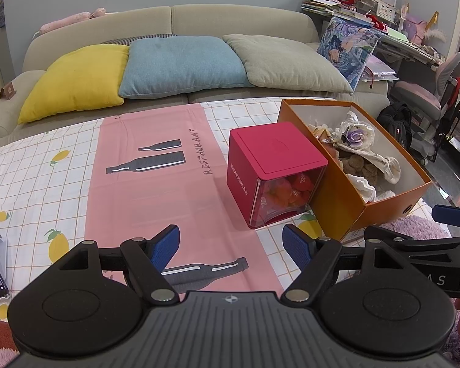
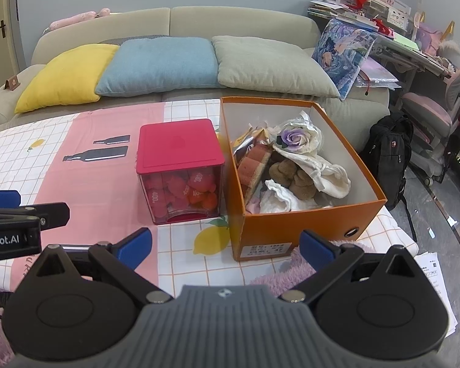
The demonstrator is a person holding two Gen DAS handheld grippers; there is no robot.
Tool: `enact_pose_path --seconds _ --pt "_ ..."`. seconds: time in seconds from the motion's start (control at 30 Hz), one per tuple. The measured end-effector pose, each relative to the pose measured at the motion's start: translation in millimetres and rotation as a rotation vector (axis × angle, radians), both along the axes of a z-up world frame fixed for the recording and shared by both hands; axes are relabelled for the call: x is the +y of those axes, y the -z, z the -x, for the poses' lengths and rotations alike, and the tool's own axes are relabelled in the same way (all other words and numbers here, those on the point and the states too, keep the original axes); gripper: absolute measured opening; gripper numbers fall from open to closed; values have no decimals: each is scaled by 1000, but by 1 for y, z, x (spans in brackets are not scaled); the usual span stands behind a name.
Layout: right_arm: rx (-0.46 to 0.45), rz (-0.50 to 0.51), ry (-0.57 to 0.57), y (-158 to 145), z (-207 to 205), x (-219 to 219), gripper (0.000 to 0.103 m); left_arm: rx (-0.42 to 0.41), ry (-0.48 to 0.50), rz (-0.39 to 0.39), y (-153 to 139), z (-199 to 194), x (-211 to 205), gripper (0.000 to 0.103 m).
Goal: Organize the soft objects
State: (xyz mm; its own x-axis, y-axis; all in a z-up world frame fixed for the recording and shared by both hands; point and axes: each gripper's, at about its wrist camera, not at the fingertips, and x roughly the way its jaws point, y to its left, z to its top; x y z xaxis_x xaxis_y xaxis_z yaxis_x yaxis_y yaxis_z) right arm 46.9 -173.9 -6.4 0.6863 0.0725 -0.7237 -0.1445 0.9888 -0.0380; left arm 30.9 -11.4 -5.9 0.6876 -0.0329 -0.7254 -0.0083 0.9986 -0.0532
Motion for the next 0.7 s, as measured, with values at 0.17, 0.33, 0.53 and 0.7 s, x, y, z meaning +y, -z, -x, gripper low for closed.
enact_pose_path --seconds 0.17,0.33,0.53,0.7 --pt "1 0 -2 0 0 0 100 0 -1 1 0 0 -1 89" --pt "2 0 -4 1 -1 -1 100 1 -1 1 0 0 0 89" --pt "3 0 -5 1 -1 -1 100 -1 -2 1 0 0 0 89" --pt "4 1 -5 1 -1 -1 100 0 -1 1 0 0 0 89"
